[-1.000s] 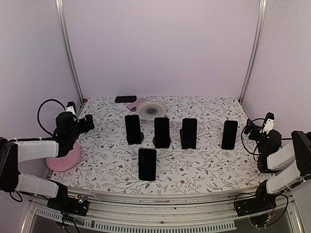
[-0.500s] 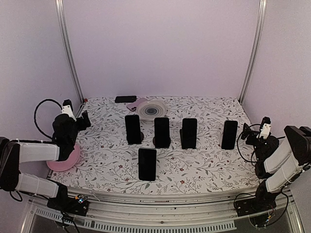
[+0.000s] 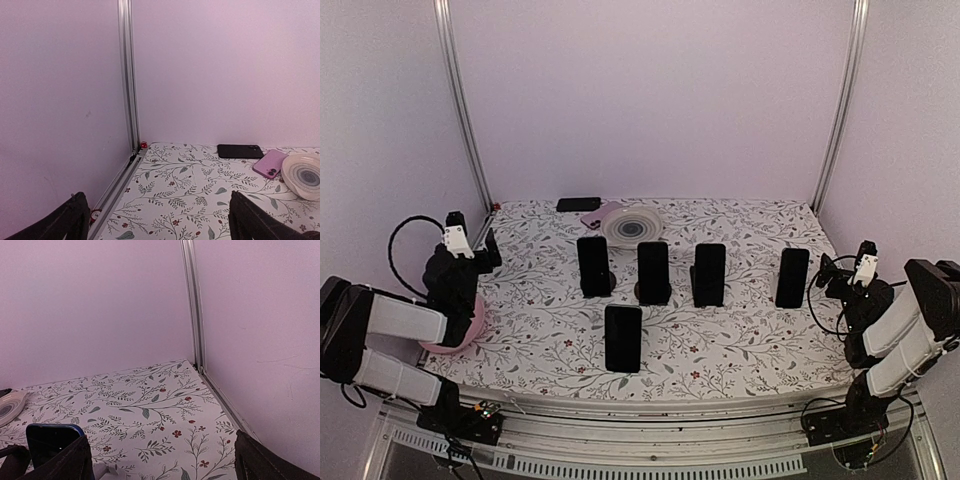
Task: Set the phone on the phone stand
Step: Reset both arms
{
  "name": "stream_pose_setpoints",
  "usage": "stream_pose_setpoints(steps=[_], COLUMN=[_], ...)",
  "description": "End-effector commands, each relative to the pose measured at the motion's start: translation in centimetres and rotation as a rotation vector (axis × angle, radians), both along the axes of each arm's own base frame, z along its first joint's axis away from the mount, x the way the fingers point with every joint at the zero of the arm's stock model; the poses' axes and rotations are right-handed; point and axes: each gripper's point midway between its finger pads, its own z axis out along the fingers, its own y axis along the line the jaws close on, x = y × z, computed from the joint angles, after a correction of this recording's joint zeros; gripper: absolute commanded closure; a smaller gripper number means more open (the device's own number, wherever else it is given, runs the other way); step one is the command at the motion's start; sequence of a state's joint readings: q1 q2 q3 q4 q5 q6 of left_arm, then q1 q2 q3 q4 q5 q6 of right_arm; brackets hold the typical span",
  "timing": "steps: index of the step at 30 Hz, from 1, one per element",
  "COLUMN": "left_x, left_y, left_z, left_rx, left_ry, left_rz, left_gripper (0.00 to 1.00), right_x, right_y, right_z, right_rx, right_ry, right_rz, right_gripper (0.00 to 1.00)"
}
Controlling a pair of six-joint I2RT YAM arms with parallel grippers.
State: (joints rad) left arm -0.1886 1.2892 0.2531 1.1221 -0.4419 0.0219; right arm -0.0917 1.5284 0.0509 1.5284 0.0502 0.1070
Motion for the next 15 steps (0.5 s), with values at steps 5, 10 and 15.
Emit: stream_pose_setpoints(steps=[5, 10, 15], left_x=[-4.0, -2.8, -2.5], left_y=[1.6, 0.4, 0.2], left_z=[-1.3, -1.6, -2.5], left_rx=[-0.013, 0.057, 0.106], left_ry=[-0.068, -0.053, -0.096], left_rz=[0.033, -0.023, -0.031], left_gripper=[0.03, 0.03, 0.03], right_x=[-1.0, -1.0, -0.8], right_y=[0.0, 0.0, -0.1], right_z=[2.6, 2.7, 2.6], right_rx=[-0.015, -0.014, -0.014], right_ry=[-0.121, -0.122, -0.116], right_rz=[-0.012, -0.012, -0.015], right_gripper=[0.01, 0.01, 0.01])
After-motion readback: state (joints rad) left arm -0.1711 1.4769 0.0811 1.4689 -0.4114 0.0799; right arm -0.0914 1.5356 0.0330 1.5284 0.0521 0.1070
